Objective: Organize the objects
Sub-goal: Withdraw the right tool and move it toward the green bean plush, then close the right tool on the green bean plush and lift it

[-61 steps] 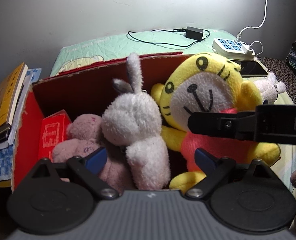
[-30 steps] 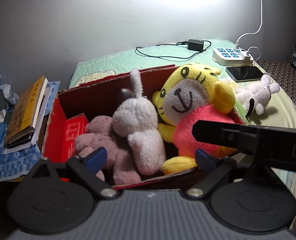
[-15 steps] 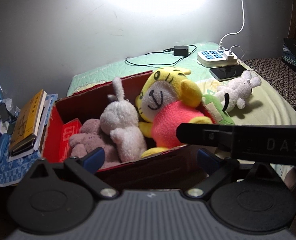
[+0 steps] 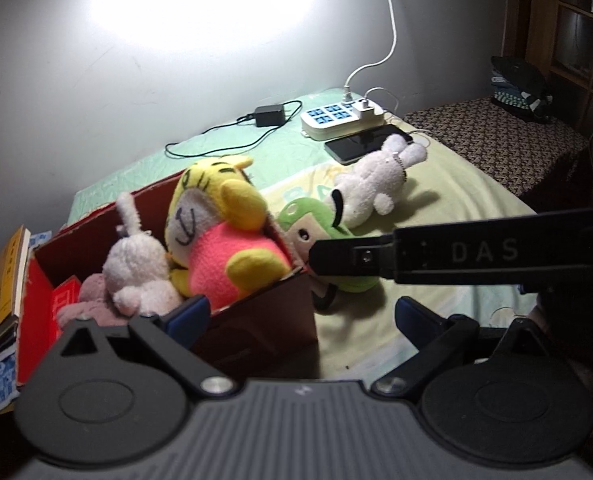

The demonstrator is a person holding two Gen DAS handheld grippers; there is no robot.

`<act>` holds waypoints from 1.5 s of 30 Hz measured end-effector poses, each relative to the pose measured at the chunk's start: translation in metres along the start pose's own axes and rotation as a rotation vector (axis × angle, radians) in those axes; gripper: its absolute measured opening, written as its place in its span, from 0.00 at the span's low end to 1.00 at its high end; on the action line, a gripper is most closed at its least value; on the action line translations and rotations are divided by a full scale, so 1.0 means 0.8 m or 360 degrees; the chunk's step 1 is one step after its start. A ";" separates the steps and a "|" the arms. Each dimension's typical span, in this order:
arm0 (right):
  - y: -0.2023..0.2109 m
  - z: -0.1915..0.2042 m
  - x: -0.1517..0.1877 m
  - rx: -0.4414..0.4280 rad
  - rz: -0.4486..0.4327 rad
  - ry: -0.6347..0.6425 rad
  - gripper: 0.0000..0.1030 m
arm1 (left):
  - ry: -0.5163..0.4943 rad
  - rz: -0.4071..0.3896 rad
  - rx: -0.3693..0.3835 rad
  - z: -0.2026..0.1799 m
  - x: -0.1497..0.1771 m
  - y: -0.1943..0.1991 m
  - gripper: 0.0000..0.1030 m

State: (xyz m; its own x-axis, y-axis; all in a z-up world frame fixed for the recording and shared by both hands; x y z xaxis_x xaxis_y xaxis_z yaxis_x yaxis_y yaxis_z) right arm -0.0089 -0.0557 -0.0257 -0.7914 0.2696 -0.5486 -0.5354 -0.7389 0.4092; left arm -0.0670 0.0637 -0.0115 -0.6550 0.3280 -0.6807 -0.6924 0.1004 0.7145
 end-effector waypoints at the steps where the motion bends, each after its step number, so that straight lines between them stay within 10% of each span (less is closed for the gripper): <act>1: 0.004 -0.008 -0.002 0.0013 -0.0004 -0.0021 0.31 | -0.0013 -0.0005 0.0023 -0.007 -0.002 0.000 0.96; 24: 0.034 -0.136 -0.033 0.0195 0.0078 -0.0282 0.33 | -0.0054 0.0112 0.0309 -0.116 -0.020 -0.075 0.96; 45: -0.017 -0.149 -0.078 0.0077 0.0452 0.0067 0.49 | 0.0239 0.0266 0.0289 -0.110 -0.026 -0.158 0.96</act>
State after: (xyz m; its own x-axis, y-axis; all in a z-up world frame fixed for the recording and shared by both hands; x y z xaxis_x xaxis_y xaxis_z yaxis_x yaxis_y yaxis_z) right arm 0.0833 -0.1361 -0.0841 -0.8994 0.0297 -0.4362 -0.3084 -0.7504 0.5847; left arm 0.0073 -0.0386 -0.1017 -0.8022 0.2125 -0.5580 -0.5147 0.2275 0.8266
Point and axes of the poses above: each gripper's, at about its wrist camera, not at the fingertips, and y roughly against the way its jaws point, z to its left, x to its underside, the point moved 7 cm from there along -y, roughly the way its jaws point, and after that the axes turned 5 degrees about -y, right-handed, at the moved point
